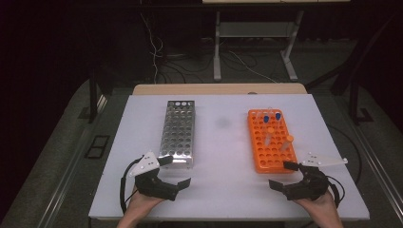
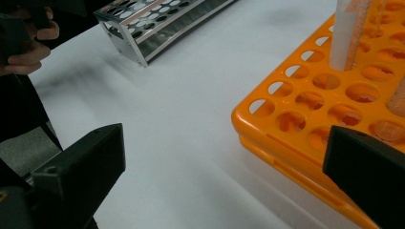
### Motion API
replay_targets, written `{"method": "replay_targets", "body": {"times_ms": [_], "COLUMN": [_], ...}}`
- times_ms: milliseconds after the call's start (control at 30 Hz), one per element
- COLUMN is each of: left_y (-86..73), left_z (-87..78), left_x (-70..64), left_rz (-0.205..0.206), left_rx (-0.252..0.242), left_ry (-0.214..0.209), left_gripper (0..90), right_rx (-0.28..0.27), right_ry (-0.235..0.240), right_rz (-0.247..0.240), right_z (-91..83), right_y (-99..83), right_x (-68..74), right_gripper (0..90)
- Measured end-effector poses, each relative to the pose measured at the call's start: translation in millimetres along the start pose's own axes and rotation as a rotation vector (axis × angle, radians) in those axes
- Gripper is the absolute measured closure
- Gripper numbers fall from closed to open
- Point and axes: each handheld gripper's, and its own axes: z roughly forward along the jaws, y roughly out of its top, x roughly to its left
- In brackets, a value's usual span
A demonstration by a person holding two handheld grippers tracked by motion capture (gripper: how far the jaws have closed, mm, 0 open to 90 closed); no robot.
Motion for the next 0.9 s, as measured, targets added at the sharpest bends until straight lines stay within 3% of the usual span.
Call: {"method": "replay_targets", "body": {"times_ms": [433,900], "left_y": [0.1,-0.5], "left_z": [0.3,1.2], "left_x": [0.0,0.0], "left_rz": [0.000,-0.003], "left_rx": [0.001,0.005], "left_ry": [-0.005,-0.001], "left_gripper": [0.0,0.0], "right_rx": [0.020,0.051], "right_ry": [-0.007,-0.047], "right_rz": [0.008,0.005], "right_z": [-5.7,-12.2], "right_y": [-0.3,6.9], "right_x": [-2.2,-4.9], "right_gripper": [0.2,0.2]}}
